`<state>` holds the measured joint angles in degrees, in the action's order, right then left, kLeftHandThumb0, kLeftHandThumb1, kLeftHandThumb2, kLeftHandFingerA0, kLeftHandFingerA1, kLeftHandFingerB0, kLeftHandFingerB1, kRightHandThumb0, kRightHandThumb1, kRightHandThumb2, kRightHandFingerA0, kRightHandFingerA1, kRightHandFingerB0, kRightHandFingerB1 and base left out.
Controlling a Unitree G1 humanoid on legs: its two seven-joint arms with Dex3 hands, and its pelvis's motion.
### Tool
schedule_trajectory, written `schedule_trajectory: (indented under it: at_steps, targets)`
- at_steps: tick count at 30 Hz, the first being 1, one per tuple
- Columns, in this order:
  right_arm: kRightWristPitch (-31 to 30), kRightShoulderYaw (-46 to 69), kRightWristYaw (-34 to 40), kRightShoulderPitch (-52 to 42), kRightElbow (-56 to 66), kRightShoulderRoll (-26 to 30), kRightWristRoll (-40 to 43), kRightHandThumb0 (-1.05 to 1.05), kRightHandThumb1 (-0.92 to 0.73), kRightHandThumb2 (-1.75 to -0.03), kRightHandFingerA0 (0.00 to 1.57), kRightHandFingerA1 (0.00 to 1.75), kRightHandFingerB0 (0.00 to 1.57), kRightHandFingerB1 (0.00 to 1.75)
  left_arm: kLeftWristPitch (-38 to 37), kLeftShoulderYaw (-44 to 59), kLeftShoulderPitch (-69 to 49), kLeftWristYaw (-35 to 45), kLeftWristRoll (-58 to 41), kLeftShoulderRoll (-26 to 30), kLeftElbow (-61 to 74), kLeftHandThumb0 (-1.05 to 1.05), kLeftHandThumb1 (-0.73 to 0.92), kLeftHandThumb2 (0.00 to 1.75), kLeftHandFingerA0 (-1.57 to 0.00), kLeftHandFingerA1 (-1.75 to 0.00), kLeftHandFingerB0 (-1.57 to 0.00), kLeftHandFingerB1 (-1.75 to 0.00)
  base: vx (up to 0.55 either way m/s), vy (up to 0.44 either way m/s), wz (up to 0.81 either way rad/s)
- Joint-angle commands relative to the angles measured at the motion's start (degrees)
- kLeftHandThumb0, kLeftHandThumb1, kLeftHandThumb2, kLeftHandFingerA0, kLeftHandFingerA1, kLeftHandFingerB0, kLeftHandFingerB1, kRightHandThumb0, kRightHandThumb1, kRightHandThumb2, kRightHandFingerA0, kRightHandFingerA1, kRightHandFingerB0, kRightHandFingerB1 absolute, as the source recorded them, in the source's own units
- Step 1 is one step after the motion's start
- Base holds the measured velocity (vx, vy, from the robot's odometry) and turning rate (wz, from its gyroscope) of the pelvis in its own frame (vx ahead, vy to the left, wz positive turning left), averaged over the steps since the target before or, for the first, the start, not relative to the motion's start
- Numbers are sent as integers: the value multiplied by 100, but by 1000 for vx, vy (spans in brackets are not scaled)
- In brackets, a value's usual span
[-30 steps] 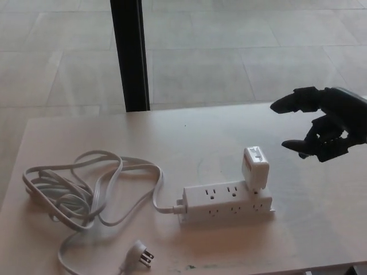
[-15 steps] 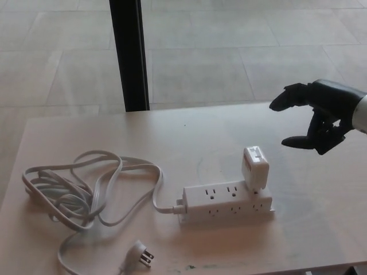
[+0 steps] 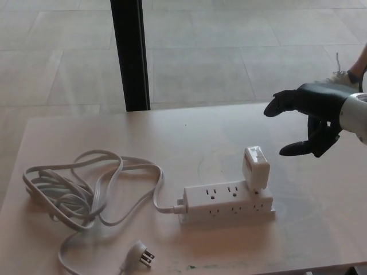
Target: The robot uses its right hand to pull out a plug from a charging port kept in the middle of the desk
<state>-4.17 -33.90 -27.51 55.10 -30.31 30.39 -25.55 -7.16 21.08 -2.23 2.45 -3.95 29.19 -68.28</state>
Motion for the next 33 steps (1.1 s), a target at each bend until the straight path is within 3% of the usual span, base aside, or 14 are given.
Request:
schedule_trajectory:
  at_steps: [1, 2, 3, 4, 8, 11, 12, 14, 15, 18, 28, 29, 30, 33]
  targets:
    - [63, 7, -274, -91, 66, -87, -276, -81, -63, -60, 79, 116, 23, 36, -64, -15, 14, -41, -45, 66, -6, -75, 67, 86, -71, -66, -53, -57, 0, 0, 0]
    - [13, 42, -318, -86, 77, -132, -266, -80, -49, -89, 82, 110, 16, 45, -60, 38, 27, 5, -108, 64, -9, -74, 67, 85, -73, -68, -53, -57, 0, 0, 0]
    - [8, 56, -333, -89, 74, -156, -278, -79, -63, -60, 77, 119, 23, 35, -75, -7, 17, -12, -56, 77, -5, -69, 83, 65, -75, -63, -56, -51, 0, 0, 0]
    - [49, 69, -338, -96, 72, -173, -279, -86, -51, -88, 84, 127, 19, 46, -76, -4, 19, 11, -61, 83, -10, -75, 67, 86, -70, -66, -51, -57, 0, 0, 0]
    - [75, 108, -381, -131, 97, -229, -319, -88, -52, -89, 83, 126, 18, 46, -79, 28, 46, 26, -103, 90, -34, -74, 67, 85, -72, -66, -52, -56, 0, 0, 0]
    - [5, 114, -465, -147, 137, -287, -371, -89, -52, -89, 82, 125, 17, 44, -25, 23, 38, -9, -117, 82, 41, -73, 67, 86, -71, -66, -53, -57, 0, 0, 0]
    - [-17, 105, -499, -155, 161, -302, -399, -83, -63, -60, 76, 126, 22, 34, -41, 30, 37, 9, -133, 83, 35, -73, 67, 86, -71, -66, -53, -58, 0, 0, 0]
    - [-52, 82, -567, -179, 157, -361, -433, -86, -52, -89, 81, 112, 16, 43, -67, 20, 39, -4, -130, 87, 15, -69, 83, 64, -74, -61, -58, -54, 0, 0, 0]
    - [-18, 89, -551, -204, 135, -384, -440, -82, -62, -60, 80, 123, 20, 33, -91, 22, 26, 10, -138, 86, 19, -69, 83, 64, -74, -62, -58, -55, 0, 0, 0]
    - [-110, 108, -572, -261, 145, -436, -490, -78, -60, -60, 78, 126, 20, 33, -44, -6, 57, 21, -123, 104, 22, -74, 68, 86, -72, -67, -53, -59, 0, 0, 0]
    - [-140, 133, -622, -398, 91, -476, -615, -77, -61, -60, 81, 134, 18, 34, -9, -5, 86, -14, -133, 117, -12, -68, 83, 65, -74, -59, -58, -52, 0, 0, 0]
    - [-121, 164, -601, -420, 78, -492, -588, -77, -60, -60, 80, 133, 18, 35, -25, -15, 75, -15, -121, 121, 11, -74, 68, 88, -71, -65, -52, -57, 0, 0, 0]
    - [-117, 145, -592, -423, 88, -496, -630, -85, -51, -86, 85, 121, 14, 44, -95, -5, 53, 23, -134, 118, 15, -68, 84, 65, -73, -60, -57, -55, 0, 0, 0]
    - [6, 168, -511, -466, 90, -557, -622, -76, -60, -59, 84, 137, 20, 35, -102, -25, 60, 42, -112, 132, -25, -70, 85, 65, -73, -60, -58, -54, 0, 0, 0]
